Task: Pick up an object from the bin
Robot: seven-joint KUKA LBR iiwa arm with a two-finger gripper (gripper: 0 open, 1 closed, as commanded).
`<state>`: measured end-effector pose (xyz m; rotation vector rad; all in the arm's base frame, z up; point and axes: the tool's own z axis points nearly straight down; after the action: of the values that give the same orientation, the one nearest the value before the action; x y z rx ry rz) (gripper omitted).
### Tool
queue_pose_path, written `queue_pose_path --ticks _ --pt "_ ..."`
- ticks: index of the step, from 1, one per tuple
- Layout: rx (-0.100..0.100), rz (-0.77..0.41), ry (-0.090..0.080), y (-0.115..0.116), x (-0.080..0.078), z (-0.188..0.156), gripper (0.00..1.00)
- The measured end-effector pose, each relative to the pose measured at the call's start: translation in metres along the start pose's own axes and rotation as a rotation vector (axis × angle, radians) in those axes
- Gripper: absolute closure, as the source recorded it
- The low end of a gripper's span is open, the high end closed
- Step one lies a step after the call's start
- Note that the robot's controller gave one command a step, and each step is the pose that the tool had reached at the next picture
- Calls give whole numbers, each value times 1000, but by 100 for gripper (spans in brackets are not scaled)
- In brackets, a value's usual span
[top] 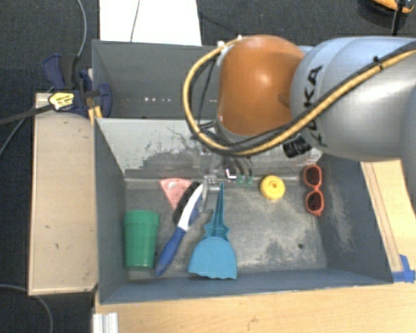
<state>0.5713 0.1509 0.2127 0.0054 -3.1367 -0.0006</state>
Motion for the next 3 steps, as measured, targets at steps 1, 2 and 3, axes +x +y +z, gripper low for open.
queue_pose_path --ticks 1,2,3 --pt "-1 3 -8 -1 -1 -5 0" --pt "-2 -70 -13 -13 -1 24 0" --pt "0 -318 -8 -42 -2 57 0"
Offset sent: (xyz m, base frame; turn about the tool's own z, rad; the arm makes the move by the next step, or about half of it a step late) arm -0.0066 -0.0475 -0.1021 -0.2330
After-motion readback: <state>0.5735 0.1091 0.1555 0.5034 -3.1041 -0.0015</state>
